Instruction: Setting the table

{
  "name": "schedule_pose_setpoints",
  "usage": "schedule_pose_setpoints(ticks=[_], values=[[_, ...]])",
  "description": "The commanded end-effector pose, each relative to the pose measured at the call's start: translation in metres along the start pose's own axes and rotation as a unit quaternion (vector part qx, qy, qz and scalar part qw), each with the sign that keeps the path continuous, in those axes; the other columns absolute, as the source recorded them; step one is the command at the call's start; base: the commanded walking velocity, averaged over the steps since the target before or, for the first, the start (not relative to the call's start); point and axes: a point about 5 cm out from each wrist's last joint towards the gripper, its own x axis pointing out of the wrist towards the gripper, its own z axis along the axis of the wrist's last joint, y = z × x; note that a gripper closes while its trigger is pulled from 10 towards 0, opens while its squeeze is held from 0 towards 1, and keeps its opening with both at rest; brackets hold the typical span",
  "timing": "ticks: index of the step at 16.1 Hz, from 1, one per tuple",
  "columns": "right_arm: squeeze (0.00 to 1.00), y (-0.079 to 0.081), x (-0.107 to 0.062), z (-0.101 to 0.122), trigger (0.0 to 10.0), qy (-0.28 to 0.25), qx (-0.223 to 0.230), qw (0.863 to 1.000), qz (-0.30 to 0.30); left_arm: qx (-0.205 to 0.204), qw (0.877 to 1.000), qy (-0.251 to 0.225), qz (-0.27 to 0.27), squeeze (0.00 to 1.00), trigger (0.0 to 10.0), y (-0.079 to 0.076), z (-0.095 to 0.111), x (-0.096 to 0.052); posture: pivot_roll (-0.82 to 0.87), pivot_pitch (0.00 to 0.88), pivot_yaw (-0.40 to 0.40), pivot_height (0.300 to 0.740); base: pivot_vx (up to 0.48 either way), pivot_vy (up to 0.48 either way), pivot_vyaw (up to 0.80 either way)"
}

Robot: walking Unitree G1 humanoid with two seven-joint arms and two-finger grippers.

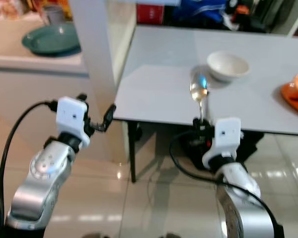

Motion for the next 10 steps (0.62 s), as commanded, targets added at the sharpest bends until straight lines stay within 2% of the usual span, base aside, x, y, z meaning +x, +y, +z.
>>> schedule_pose_setpoints(ticks=[1, 6, 8, 10], values=[[0.00, 0.005, 0.003, 0.002, 10.0, -0.001, 0.005, 1.000, 0.013, 0.008, 1.000, -0.008, -0.001, 0.00, 10.0, 0.004, 0.004, 0.000, -0.01, 0.068, -0.007, 0.740, 0.277, 0.000, 0.00], [0.00, 0.025, 0.010, -0.002, 10.0, 0.027, 0.038, 0.997, 0.057, 0.008, 1.000, 0.000, -0.009, 0.00, 10.0, 0.004, 0.001, -0.007, 0.00, 0.077, -0.017, 0.740, 0.322, 0.000, 0.00], [0.00, 0.026, 0.010, -0.003, 10.0, 0.033, 0.017, 0.997, 0.063, 0.008, 1.000, 0.000, -0.008, 0.00, 10.0, 0.005, 0.002, -0.008, 0.01, 0.076, -0.024, 0.740, 0.326, 0.000, 0.00], [0.00, 0.027, 0.013, -0.004, 10.0, 0.035, 0.014, 0.997, 0.062, 0.012, 1.000, 0.003, -0.004, 0.00, 10.0, 0.007, 0.001, -0.010, 0.02, 0.075, -0.026, 0.740, 0.324, 0.000, 0.80]])
